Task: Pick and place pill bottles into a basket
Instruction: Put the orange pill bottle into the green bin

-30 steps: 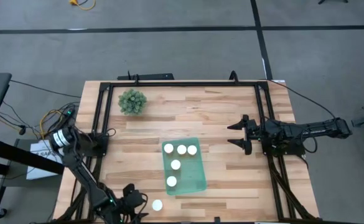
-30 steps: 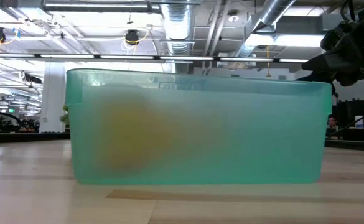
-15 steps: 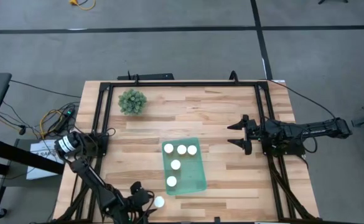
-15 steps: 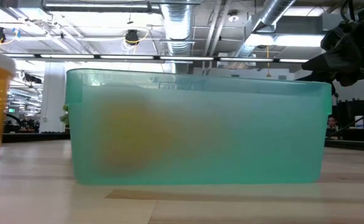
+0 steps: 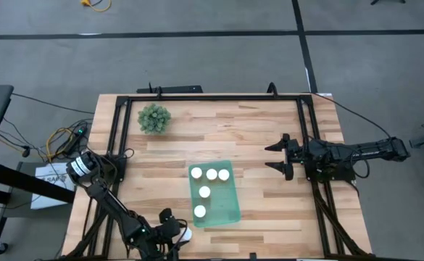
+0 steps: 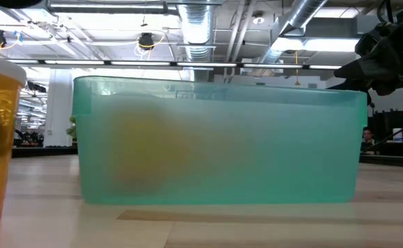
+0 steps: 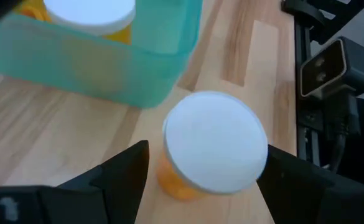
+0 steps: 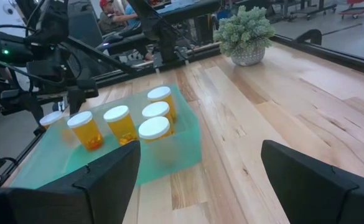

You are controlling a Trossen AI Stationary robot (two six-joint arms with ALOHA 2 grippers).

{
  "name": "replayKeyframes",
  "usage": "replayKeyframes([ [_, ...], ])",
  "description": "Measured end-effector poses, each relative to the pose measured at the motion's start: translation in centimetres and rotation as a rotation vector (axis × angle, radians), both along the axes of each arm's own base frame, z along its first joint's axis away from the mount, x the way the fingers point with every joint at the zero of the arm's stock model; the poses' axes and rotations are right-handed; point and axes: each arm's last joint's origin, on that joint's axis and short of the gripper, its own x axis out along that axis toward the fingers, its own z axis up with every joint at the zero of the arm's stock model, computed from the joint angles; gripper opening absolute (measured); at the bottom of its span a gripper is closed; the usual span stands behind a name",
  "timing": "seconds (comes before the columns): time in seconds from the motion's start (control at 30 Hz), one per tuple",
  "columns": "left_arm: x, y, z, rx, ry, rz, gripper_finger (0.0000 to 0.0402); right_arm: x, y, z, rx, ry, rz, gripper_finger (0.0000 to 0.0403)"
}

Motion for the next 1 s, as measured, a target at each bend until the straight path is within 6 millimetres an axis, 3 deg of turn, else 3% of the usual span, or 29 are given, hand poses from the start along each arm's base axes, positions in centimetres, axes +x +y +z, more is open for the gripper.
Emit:
replayKeyframes([
  [0.17,0.4,0.3,0.0,0.019,0.000,-0.004,0.0255,0.0,0.0,0.0,0.000,0.000,0.000,0.0327],
  [0.43,0.7,0.4,0.4,0.030,-0.028,-0.008,0.0176,0.0,0.0,0.0,0.000,0.000,0.000,0.0327],
  [0.57,0.4,0.4,2.6,0.025,-0.088,-0.020,0.0157,0.0,0.0,0.0,0.000,0.000,0.000,0.0327],
  [0.73,-0.2,1.2,6.3,0.076,-0.195,-0.005,0.0170,0.0,0.0,0.0,0.000,0.000,0.000,0.0327],
  [0.87,0.2,3.1,9.2,0.150,-0.236,0.001,0.0174,0.0,0.0,0.0,0.000,0.000,0.000,0.0327],
  [1.0,1.8,5.4,10.8,0.225,-0.232,-0.028,0.0172,0.0,0.0,0.0,0.000,0.000,0.000,0.0327],
])
